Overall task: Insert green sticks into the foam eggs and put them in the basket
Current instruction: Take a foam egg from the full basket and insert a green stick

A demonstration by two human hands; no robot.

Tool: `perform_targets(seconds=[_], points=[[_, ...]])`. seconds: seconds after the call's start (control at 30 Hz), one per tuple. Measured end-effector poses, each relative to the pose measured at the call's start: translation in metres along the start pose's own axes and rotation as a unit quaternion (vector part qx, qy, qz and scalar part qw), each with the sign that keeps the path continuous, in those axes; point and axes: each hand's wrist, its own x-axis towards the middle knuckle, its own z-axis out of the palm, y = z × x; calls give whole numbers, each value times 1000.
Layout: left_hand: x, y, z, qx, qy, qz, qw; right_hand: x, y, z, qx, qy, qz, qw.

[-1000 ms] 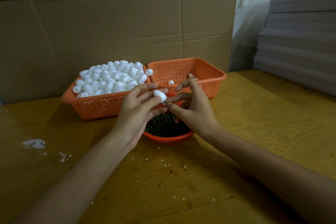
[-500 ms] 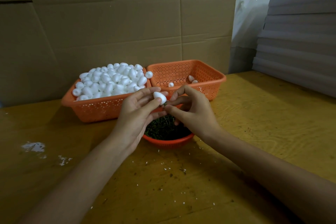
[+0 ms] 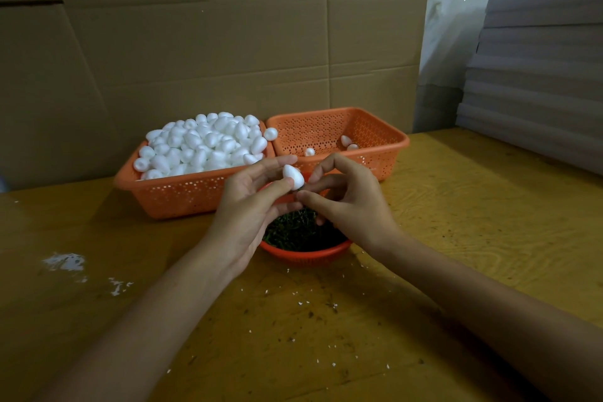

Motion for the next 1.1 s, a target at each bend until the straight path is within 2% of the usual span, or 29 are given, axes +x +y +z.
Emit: perform_targets(seconds=[1.1], points=[[-3,7,0,-5,-24,-7,1000,0,-2,0,5,-1,3,1000]])
